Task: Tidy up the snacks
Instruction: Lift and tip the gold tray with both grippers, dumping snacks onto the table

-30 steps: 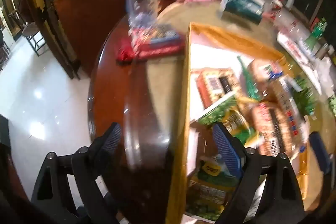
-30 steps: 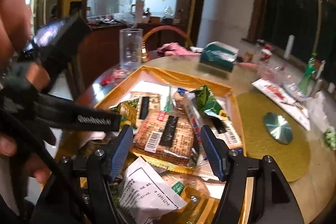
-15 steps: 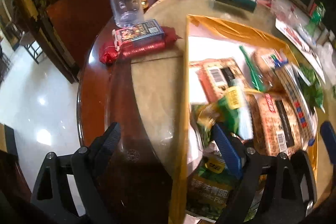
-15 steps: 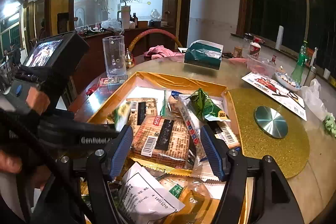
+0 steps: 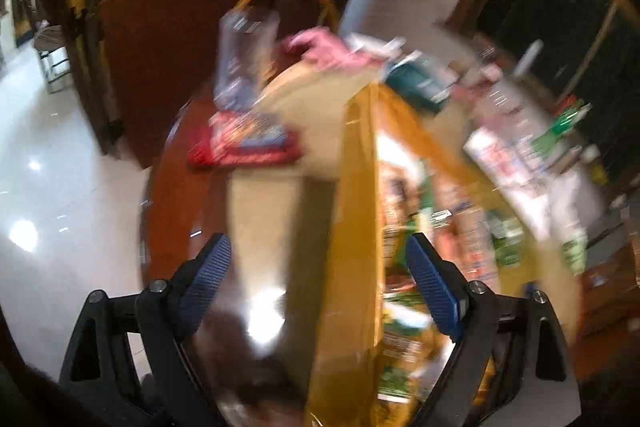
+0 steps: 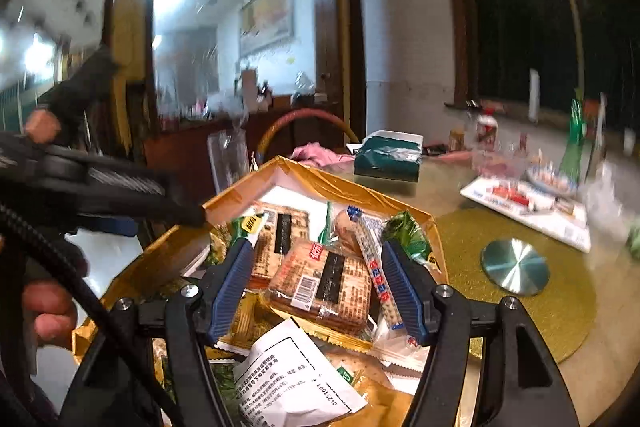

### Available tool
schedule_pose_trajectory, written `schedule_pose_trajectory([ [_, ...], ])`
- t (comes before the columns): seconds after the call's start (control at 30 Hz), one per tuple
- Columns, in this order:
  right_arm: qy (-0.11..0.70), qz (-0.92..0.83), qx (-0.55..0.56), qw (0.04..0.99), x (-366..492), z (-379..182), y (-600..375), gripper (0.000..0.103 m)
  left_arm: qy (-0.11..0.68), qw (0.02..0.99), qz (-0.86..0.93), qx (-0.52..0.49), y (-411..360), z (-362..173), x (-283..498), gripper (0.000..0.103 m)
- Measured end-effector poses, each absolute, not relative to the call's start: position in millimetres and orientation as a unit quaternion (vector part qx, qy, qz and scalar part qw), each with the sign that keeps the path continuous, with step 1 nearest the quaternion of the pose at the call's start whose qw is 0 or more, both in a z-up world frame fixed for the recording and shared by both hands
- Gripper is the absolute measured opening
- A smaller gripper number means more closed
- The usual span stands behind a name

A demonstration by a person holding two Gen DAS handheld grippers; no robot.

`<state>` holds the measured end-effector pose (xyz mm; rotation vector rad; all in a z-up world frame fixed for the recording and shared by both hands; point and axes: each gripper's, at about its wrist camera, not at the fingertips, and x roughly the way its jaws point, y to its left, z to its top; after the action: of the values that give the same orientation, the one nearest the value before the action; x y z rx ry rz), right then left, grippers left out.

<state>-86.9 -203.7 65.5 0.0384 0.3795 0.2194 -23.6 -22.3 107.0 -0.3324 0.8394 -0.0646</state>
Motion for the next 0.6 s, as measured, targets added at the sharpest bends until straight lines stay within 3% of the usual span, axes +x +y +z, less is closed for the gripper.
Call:
schedule_pose_trajectory([
  [0.17,0.204,0.107,0.209,0.950,-70,61,-283,0.067,0.325,0.919,-0.117,-0.191,-62,173,-50,0.089],
  [0.3,0.223,0.078,0.421,0.876,-59,19,-365,0.067,0.292,0.917,-0.191,-0.193,-114,199,-55,0.089],
  [0.6,0.231,0.013,0.591,0.773,-67,-26,-435,0.068,0.233,0.924,-0.252,-0.169,-221,193,-54,0.089],
])
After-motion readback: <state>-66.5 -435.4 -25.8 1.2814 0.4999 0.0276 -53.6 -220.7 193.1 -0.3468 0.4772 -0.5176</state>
